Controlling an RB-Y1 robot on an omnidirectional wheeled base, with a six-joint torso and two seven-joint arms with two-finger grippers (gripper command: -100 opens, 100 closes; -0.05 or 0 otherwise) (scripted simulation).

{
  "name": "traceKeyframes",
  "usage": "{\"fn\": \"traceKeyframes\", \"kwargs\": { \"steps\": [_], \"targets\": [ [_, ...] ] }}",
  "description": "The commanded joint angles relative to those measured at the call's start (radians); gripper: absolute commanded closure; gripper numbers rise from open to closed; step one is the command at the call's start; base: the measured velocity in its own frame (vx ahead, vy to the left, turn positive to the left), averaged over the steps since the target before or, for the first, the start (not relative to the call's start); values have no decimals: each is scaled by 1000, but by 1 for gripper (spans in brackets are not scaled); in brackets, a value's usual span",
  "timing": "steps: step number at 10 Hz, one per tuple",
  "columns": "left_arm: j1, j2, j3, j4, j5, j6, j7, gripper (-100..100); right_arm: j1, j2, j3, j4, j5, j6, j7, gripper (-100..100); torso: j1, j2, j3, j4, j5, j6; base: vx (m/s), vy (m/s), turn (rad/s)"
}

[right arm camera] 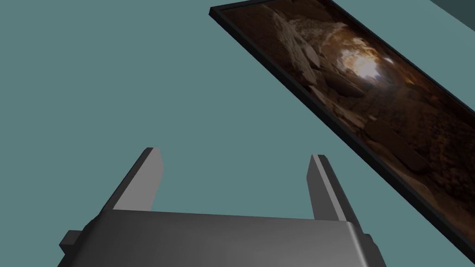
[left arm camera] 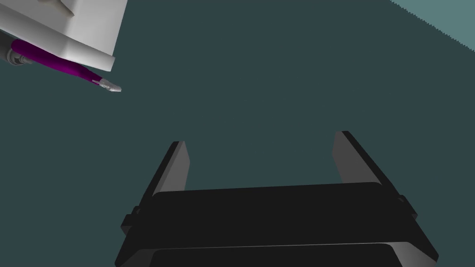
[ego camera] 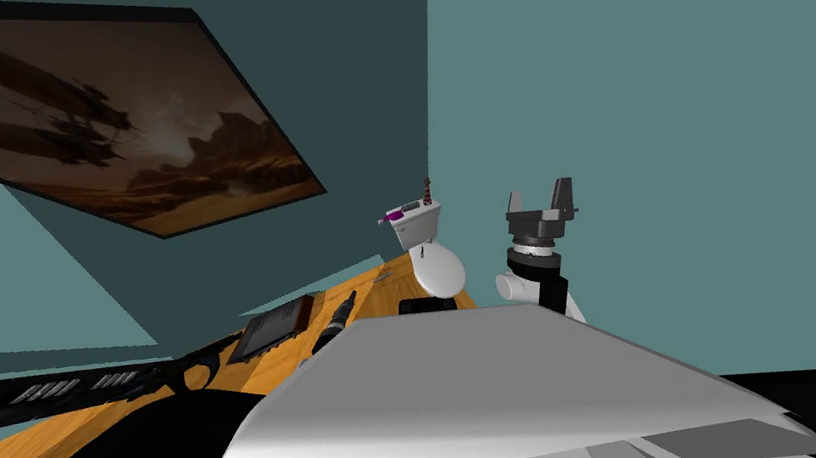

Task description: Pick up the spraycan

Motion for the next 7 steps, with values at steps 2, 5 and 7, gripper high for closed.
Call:
{"fn": "traceKeyframes", "kwargs": {
  "steps": [2,5,7],
  "targets": [
    [10,38,20,28,54,-7,14,-100,0,0,0,0,0,0,0,0,2,2,1,0,0,1,-72,32,-216],
    [25,98,51,76,143,-15,40,-100,0,0,0,0,0,0,0,0,4,6,4,1,1,0,-101,51,-251],
    [36,150,75,120,205,-18,64,-100,0,0,0,0,0,0,0,0,5,8,5,2,1,1,-136,57,-352]
  ]
}}
